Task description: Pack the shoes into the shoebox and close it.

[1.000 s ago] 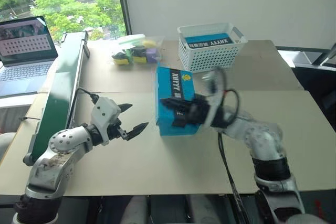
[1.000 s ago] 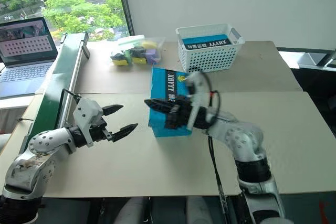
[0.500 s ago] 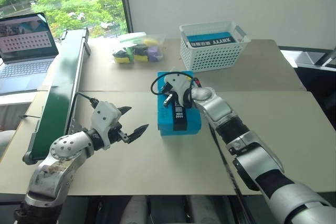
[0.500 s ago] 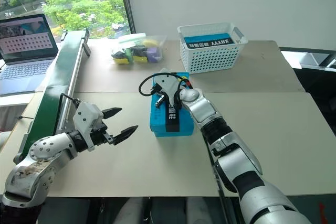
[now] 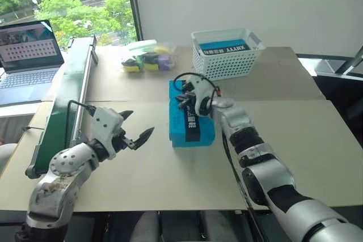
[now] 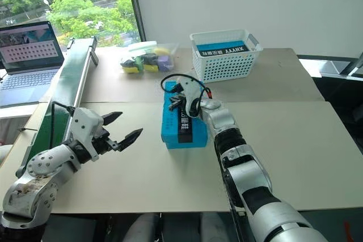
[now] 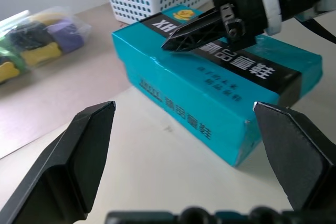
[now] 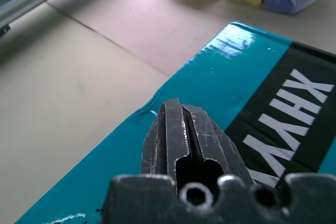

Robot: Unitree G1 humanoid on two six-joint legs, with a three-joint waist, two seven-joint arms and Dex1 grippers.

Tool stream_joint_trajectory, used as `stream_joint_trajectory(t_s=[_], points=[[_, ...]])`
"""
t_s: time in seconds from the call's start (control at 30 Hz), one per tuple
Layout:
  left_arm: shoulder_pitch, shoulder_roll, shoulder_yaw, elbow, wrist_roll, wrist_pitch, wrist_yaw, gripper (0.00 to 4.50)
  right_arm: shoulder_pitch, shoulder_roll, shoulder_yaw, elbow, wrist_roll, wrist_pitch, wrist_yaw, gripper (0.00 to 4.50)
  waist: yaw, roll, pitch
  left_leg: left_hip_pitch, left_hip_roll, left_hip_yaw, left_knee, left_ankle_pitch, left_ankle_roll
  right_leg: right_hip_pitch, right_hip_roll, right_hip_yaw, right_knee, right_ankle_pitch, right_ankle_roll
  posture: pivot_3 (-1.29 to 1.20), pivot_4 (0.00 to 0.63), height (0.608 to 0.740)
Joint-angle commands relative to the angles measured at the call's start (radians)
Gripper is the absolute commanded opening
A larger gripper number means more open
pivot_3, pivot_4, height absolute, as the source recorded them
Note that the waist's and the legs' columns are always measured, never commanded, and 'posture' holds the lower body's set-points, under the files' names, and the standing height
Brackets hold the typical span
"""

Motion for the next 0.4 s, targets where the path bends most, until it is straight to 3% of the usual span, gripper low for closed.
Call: stream_joint_trajectory(t_s=[0.03, 0.2, 0.4], points=[[-0.015, -0.058, 0.075, -0.008, 0.014, -0.013, 0.106, 4.5, -0.011, -0.065, -0.125, -0.139, 0.057, 0.036, -0.068, 0.13, 0.005, 0.0, 0.0, -0.004, 0.0, -0.001, 0.0, 0.0, 0.0, -0.003, 0.0, -0.001, 0.0, 0.0, 0.0, 0.0, 0.15, 0.737], [-0.001, -0.159, 0.124, -0.033, 0.026, 0.004, 0.239, 4.5, 0.059, -0.132, -0.189, -0.325, 0.049, 0.103, -0.189, 0.13, 0.008, 0.0, 0.0, -0.019, -0.001, -0.001, 0.002, 0.0, 0.0, -0.018, -0.002, -0.001, 0.002, 0.001, 0.001, 0.0, 0.15, 0.737], [0.026, -0.216, 0.142, -0.028, 0.073, -0.017, 0.33, 4.5, 0.14, -0.18, -0.158, -0.462, -0.039, 0.131, -0.287, 0.13, 0.001, 0.0, 0.0, -0.017, -0.001, 0.002, 0.003, 0.0, 0.0, -0.017, -0.001, 0.002, 0.006, 0.001, 0.001, 0.0, 0.15, 0.737]])
